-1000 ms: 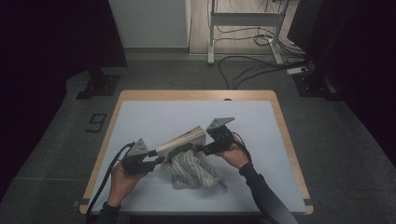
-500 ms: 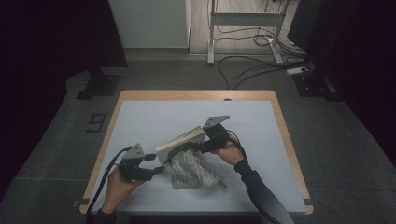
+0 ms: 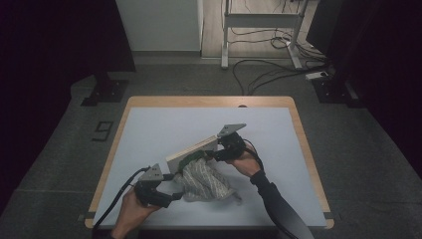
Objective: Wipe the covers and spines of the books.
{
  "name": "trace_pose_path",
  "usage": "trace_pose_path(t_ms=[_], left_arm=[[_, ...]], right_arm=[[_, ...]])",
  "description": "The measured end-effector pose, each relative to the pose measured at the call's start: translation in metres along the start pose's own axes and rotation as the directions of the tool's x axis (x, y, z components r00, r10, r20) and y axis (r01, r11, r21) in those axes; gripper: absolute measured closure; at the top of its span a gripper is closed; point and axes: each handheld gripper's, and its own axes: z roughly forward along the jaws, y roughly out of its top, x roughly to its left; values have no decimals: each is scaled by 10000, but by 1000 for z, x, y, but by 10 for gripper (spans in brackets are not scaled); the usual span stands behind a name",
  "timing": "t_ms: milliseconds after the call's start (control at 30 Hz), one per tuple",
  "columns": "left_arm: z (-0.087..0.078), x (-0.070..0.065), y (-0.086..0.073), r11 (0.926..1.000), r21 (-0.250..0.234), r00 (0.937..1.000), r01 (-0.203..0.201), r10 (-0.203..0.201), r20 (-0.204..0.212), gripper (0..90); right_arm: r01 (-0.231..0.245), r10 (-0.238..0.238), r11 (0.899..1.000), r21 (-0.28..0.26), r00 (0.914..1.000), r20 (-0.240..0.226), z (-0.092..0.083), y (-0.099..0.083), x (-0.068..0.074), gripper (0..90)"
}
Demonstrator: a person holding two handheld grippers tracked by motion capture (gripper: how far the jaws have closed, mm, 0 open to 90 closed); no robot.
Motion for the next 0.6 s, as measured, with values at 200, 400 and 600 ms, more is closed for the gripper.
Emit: trace_pose_path(t_ms=[200,400,600], left_arm=[[12,-13,16,9987,-51,9986,-512,512,140,155],[29,-24,34,9950,8,9946,-994,994,283,148],[47,-26,47,9932,48,9931,-1166,1165,139,142]], right_arm=[[41,-41,10000,25,9999,107,0,1,0,385],[15,-15,10000,50,9999,110,0,1,1,386],[22,-22,10000,48,9999,99,0,1,1,386]])
